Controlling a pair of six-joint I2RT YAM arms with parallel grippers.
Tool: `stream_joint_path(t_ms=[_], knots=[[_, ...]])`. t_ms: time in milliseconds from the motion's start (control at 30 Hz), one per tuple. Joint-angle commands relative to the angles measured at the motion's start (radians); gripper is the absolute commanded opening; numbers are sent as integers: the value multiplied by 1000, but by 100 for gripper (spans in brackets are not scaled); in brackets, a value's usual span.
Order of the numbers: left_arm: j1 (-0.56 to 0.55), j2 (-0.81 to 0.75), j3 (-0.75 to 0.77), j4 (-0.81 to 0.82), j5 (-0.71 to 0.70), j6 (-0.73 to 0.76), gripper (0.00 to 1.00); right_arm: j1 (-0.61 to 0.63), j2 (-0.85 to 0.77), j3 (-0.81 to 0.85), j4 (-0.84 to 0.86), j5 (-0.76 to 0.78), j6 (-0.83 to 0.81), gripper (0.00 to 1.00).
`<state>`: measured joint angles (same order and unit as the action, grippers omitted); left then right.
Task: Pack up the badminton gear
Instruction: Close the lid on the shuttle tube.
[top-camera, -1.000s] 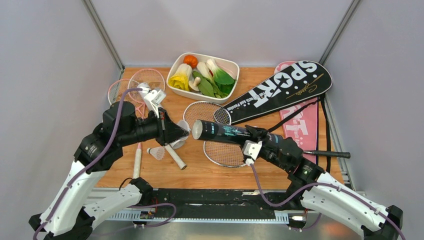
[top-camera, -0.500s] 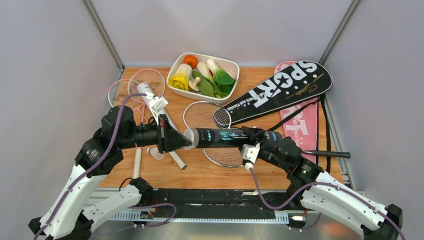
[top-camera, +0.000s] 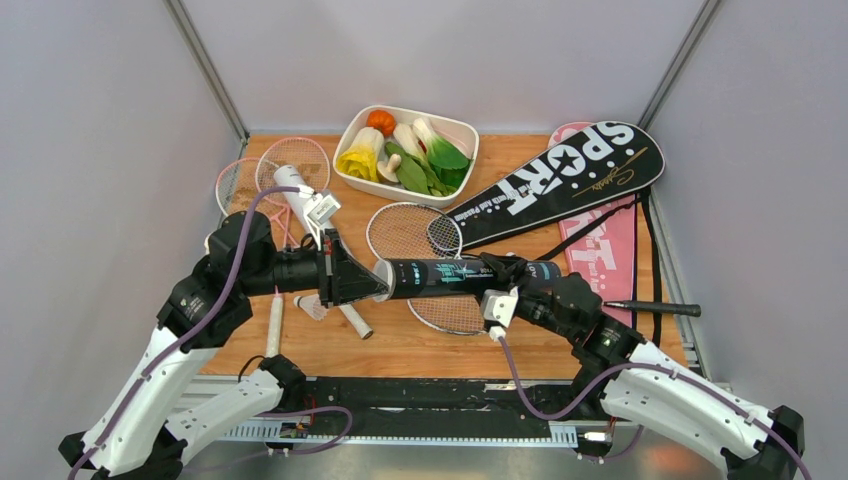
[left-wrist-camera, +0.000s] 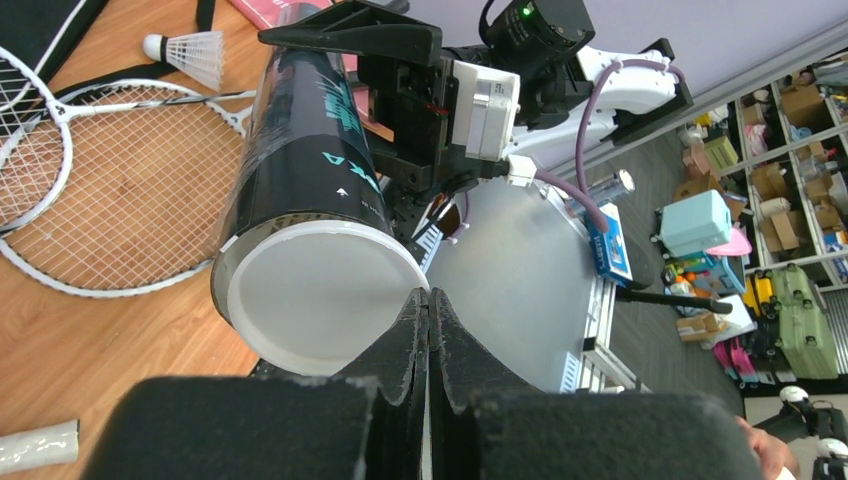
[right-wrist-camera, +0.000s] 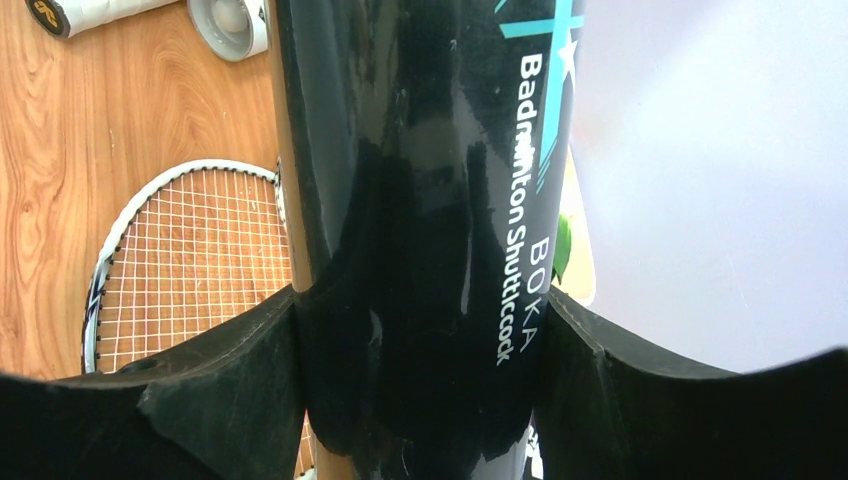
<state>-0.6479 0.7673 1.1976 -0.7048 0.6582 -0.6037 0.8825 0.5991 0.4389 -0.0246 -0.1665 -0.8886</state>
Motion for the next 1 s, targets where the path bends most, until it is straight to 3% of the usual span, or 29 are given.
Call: stream_joint_path(t_ms=[0,700,967], knots=[[4,-3,-7,45,22,-9,0,5,-29,39,98,-34,-6,54],[4,14,-48,142,73,-42,0,4,-36,31,110,-80,3,54],[3,-15,-98,233,142,-124,0,5,-75,9,134,-114,42,55]])
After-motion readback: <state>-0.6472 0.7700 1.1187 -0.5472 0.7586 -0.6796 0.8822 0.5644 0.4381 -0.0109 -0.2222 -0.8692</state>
